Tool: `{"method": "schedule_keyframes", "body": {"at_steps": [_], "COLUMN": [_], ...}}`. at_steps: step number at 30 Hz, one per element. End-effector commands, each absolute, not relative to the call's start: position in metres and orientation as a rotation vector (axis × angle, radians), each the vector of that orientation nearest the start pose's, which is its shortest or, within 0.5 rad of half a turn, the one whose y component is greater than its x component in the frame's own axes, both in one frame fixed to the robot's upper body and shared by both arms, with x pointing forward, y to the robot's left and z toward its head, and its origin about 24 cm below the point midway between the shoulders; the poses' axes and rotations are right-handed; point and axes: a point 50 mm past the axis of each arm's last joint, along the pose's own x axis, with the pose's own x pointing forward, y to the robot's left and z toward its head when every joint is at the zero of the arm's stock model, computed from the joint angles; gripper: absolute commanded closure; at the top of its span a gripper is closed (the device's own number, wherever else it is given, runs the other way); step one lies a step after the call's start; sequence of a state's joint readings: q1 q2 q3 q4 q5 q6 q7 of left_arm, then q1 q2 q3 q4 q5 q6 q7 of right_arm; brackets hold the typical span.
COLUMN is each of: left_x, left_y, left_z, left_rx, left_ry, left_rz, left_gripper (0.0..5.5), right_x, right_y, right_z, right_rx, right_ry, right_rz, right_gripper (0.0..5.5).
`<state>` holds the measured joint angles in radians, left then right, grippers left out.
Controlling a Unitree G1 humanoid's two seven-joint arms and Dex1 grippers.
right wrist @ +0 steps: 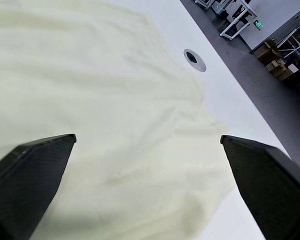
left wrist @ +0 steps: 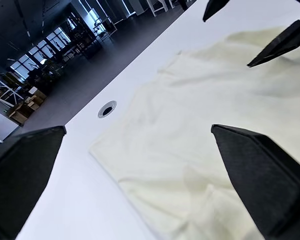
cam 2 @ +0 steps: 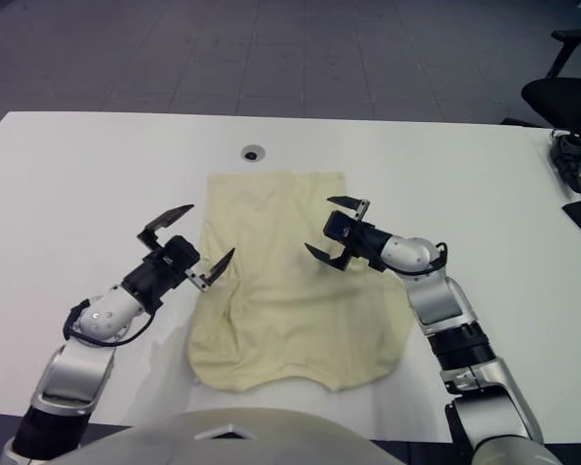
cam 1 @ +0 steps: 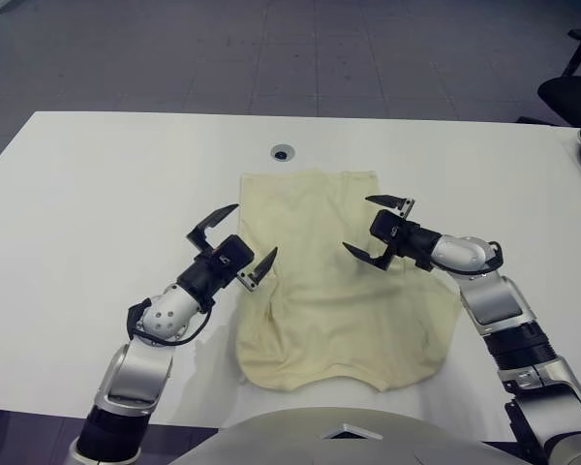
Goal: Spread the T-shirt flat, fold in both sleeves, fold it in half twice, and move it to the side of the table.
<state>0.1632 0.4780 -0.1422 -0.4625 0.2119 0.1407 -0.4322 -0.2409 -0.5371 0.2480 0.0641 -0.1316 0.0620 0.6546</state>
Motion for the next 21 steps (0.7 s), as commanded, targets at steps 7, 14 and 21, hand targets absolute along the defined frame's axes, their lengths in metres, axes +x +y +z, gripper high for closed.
{"method": "schedule_keyframes", "body": {"at_steps": [7, 14, 21], "left_x": [0.187, 0.186, 0.188], "left_y": [0.180, 0.179, 0.197], "left_z": [0.056, 0.057, 0.058], "left_rx": [0.853, 0.878, 1.025], "left_ry": [0.205, 0.180, 0.203], "left_rz": [-0.833, -0.861, -0.840], "left_gripper": [0.10, 0.10, 0.10], "right_x": [0.287, 0.288, 0.289], "right_y": [-0.164, -0.165, -0.173], "right_z": [0.036, 0.029, 0.025], "right_rx": [-0.818, -0.898, -0.959], "right_ry": [0.226, 0.230, 0.261], "right_rz": [0.689, 0.667, 0.627], "right_gripper": [0.13, 0.13, 0.13]}}
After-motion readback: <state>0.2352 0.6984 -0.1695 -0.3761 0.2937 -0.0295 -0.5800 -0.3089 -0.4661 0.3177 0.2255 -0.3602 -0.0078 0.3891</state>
